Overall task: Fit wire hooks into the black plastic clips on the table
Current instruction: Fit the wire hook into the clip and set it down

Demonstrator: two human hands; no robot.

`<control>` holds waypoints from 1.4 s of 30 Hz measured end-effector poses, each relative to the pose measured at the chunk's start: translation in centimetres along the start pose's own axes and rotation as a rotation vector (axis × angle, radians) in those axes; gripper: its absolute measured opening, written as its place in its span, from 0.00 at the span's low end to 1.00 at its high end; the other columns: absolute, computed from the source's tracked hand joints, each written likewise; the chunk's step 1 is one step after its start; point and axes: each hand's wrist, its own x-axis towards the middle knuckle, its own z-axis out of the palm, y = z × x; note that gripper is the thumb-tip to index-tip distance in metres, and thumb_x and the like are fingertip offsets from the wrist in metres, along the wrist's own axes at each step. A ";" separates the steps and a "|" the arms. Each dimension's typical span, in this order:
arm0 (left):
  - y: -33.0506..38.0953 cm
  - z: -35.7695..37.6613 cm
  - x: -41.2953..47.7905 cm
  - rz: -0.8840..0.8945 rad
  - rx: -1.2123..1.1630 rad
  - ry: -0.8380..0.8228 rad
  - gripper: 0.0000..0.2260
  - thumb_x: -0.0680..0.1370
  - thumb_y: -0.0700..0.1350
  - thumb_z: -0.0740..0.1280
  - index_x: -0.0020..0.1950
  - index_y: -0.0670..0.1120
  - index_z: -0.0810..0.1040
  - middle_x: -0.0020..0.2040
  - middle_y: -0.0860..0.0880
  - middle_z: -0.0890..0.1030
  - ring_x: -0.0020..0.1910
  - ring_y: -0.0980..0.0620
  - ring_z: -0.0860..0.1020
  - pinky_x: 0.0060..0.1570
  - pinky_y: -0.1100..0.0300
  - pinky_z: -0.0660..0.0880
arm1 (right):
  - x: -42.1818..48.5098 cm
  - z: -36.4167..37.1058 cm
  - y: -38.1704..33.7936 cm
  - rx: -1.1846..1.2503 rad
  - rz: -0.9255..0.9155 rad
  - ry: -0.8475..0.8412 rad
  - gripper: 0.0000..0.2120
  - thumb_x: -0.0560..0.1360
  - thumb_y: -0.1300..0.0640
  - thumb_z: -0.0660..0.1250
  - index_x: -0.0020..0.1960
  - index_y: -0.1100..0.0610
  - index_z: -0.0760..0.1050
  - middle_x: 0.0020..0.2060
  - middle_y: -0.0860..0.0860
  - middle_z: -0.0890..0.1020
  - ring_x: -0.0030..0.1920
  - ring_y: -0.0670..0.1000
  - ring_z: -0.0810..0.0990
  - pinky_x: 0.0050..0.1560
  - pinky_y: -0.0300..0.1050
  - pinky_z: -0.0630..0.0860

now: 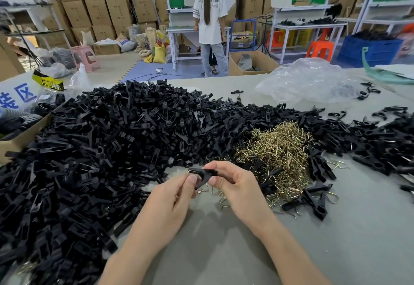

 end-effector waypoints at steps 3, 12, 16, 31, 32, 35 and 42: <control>-0.2 -0.4 -0.1 -0.015 0.011 0.065 0.20 0.82 0.61 0.52 0.43 0.55 0.79 0.37 0.57 0.80 0.35 0.57 0.78 0.36 0.62 0.73 | 0.0 -0.2 0.0 0.001 0.004 -0.015 0.16 0.77 0.66 0.69 0.53 0.45 0.82 0.50 0.45 0.87 0.54 0.45 0.84 0.56 0.33 0.75; 0.4 0.1 -0.3 -0.100 -0.105 0.075 0.22 0.80 0.62 0.53 0.38 0.53 0.78 0.33 0.54 0.80 0.30 0.58 0.77 0.31 0.69 0.68 | 0.2 -0.4 0.0 0.033 0.001 0.001 0.15 0.76 0.68 0.71 0.52 0.48 0.82 0.49 0.46 0.88 0.53 0.46 0.85 0.53 0.32 0.76; 0.3 0.3 -0.2 -0.091 -0.107 0.043 0.21 0.80 0.62 0.53 0.39 0.52 0.78 0.32 0.49 0.79 0.30 0.53 0.76 0.31 0.62 0.70 | 0.2 -0.4 0.0 0.030 0.006 -0.008 0.13 0.76 0.68 0.71 0.53 0.51 0.81 0.49 0.46 0.88 0.53 0.46 0.85 0.55 0.33 0.76; 1.1 0.6 -0.3 -0.190 -0.182 0.033 0.17 0.83 0.57 0.59 0.40 0.51 0.79 0.31 0.47 0.79 0.27 0.55 0.73 0.28 0.67 0.66 | 0.0 -0.5 0.0 0.062 -0.002 -0.002 0.13 0.75 0.70 0.70 0.55 0.56 0.82 0.50 0.48 0.87 0.54 0.47 0.85 0.55 0.33 0.76; 1.2 0.5 -0.3 -0.193 -0.190 0.028 0.17 0.82 0.58 0.58 0.40 0.52 0.79 0.32 0.48 0.79 0.29 0.53 0.74 0.29 0.66 0.67 | 0.0 -0.5 0.0 0.061 -0.003 -0.004 0.13 0.75 0.70 0.70 0.55 0.56 0.82 0.50 0.48 0.87 0.54 0.47 0.85 0.55 0.33 0.76; 1.3 0.4 -0.4 -0.211 -0.227 -0.016 0.16 0.81 0.59 0.58 0.41 0.54 0.80 0.32 0.47 0.80 0.31 0.48 0.76 0.31 0.64 0.68 | 0.0 -0.5 0.0 0.058 -0.003 -0.003 0.13 0.75 0.70 0.70 0.55 0.55 0.82 0.50 0.48 0.87 0.54 0.47 0.85 0.56 0.34 0.76; 1.8 -0.3 0.1 -0.338 -0.599 -0.147 0.14 0.77 0.56 0.65 0.51 0.50 0.86 0.47 0.44 0.83 0.38 0.52 0.80 0.41 0.55 0.79 | 0.0 -0.6 -0.2 0.035 -0.033 -0.004 0.14 0.75 0.70 0.70 0.53 0.53 0.82 0.49 0.48 0.88 0.54 0.47 0.85 0.55 0.33 0.76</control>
